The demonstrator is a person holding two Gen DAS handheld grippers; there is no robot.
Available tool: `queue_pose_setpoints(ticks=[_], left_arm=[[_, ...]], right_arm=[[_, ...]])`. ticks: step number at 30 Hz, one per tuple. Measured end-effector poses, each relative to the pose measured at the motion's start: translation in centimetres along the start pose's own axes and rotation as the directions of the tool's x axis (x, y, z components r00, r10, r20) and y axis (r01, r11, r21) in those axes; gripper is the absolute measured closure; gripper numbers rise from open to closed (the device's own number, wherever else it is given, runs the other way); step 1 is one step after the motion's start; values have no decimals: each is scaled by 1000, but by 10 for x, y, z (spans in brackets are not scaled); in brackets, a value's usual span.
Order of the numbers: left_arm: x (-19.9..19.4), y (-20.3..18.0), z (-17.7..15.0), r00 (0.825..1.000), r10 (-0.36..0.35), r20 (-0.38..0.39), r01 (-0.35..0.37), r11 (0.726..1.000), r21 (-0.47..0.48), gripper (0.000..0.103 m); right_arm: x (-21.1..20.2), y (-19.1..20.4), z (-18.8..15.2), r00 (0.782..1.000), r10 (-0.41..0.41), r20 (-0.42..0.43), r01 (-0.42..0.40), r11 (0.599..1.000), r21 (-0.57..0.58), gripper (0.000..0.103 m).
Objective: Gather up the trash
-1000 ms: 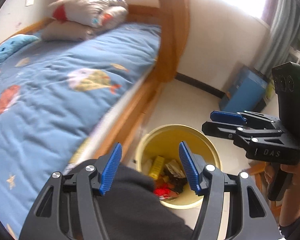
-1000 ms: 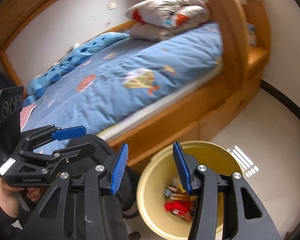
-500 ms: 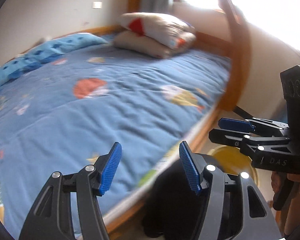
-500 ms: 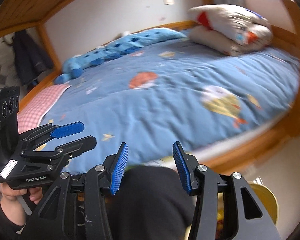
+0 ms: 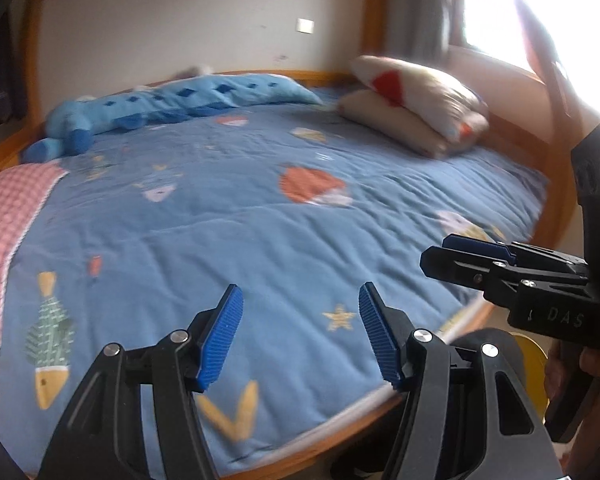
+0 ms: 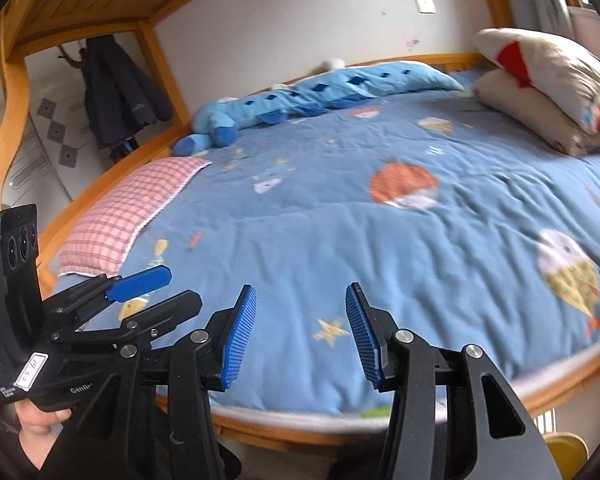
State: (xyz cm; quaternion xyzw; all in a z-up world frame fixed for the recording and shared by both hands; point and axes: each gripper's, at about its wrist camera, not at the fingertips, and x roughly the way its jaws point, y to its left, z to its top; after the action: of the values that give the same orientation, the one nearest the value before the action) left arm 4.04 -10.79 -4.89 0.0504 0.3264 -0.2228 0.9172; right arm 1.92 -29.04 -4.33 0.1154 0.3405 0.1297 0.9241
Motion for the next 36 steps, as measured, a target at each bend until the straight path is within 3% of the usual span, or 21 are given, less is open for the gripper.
queue_pose_setpoints(ticks=[7,10,12,16,22,27,31,36], left_arm=[[-21,39,4,992,117,49,-113,991,-78,32],[-32,50,5,983,169,78,-161,982,-99,30],[-40,56,6,975,201,95,-189,975,-115,21],[-54,66,10,959,250,130,-231,963,-141,14],[-75,72,16,932,313,185,-282,943,-177,8],[-86,75,19,918,336,210,-297,934,-197,4],[-91,77,21,919,332,211,-290,934,-207,4],[-93,79,22,902,377,210,-339,920,-197,4]], right_arm=[[19,45,14,998,-14,60,19,997,-74,46],[19,56,18,996,-9,92,18,995,-96,40],[18,62,22,993,-8,115,19,995,-97,37],[15,71,27,987,-15,161,32,995,-99,30],[3,83,32,968,-30,247,61,991,-115,11],[-3,90,35,958,-26,285,66,989,-130,9],[-6,94,37,951,-32,308,77,988,-133,9],[-16,96,39,929,-58,364,113,985,-130,9]])
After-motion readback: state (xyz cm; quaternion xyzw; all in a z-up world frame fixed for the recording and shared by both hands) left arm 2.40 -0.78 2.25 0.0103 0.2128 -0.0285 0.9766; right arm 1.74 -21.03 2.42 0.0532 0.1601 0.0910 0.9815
